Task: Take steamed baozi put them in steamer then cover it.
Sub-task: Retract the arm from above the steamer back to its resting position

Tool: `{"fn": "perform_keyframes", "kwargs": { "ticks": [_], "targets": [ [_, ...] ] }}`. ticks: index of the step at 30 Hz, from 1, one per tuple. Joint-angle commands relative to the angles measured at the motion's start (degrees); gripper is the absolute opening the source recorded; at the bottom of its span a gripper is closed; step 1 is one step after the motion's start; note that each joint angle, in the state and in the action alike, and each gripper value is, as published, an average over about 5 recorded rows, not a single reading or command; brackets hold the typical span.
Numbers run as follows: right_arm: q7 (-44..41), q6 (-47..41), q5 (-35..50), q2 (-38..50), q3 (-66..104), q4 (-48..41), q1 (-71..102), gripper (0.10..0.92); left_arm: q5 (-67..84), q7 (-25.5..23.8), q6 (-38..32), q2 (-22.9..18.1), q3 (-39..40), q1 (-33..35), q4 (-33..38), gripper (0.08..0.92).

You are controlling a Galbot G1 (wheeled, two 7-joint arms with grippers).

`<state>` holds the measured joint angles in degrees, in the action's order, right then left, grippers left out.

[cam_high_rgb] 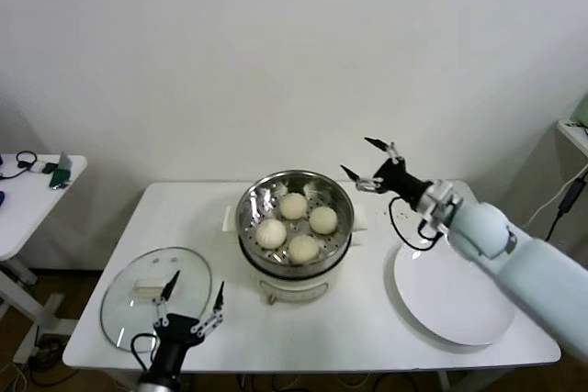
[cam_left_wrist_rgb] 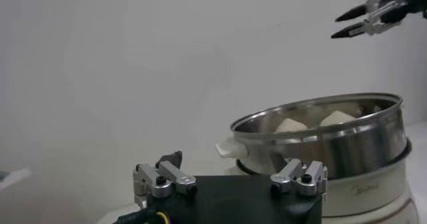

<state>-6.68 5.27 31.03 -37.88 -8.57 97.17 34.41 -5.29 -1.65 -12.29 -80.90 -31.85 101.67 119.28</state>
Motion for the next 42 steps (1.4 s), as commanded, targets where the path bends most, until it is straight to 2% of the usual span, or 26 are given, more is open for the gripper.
{"fn": "perform_keyframes", "kwargs": {
  "ticks": [1, 8, 12, 17, 22, 28, 33, 42],
  "targets": [
    [2.81, 1.95, -8.36, -13.45, 39.08, 6.63, 39.22, 0.823, -9.78, 2.11, 4.64, -0.43, -0.88, -0.75, 0.13, 0.823],
    [0.99, 0.32, -12.12, -22.52, 45.63, 10.85, 50.38, 0.823, -25.19, 3.4, 11.68, 0.8, -3.9, -2.42, 1.83, 0.823],
    [0.05, 0.32, -12.84, -26.32, 48.06, 11.99, 54.13, 0.823, -42.95, 3.56, 14.25, 1.74, -7.16, -3.76, 2.4, 0.823],
    [-0.66, 0.85, -12.55, -28.45, 50.37, 11.45, 55.69, 0.823, -66.43, 2.42, 15.75, 3.73, -9.99, -5.59, 0.43, 0.823],
    [-1.21, 0.88, -13.6, -28.65, 51.4, 11.36, 56.14, 0.823, -79.3, 0.93, 16.14, 4.51, -9.86, -6.27, -2.92, 0.823],
    [-1.26, 0.65, -14.24, -28.47, 52.28, 10.94, 55.91, 0.823, -80.15, 1.58, 15.95, 3.14, -9.63, -6.07, -8.46, 0.823],
    [-1.27, 0.51, -15.12, -28.42, 52.16, 10.46, 55.32, 0.823, -80.61, 3.82, 14.75, 1.84, -9.31, -9.41, -14.14, 0.823],
    [-1.45, 0.54, -15.95, -28.21, 52.26, 9.82, 54.9, 0.823, -80.46, 6.25, 12.69, 2.14, -9.55, -14.63, -23.6, 0.823]
  ]
}}
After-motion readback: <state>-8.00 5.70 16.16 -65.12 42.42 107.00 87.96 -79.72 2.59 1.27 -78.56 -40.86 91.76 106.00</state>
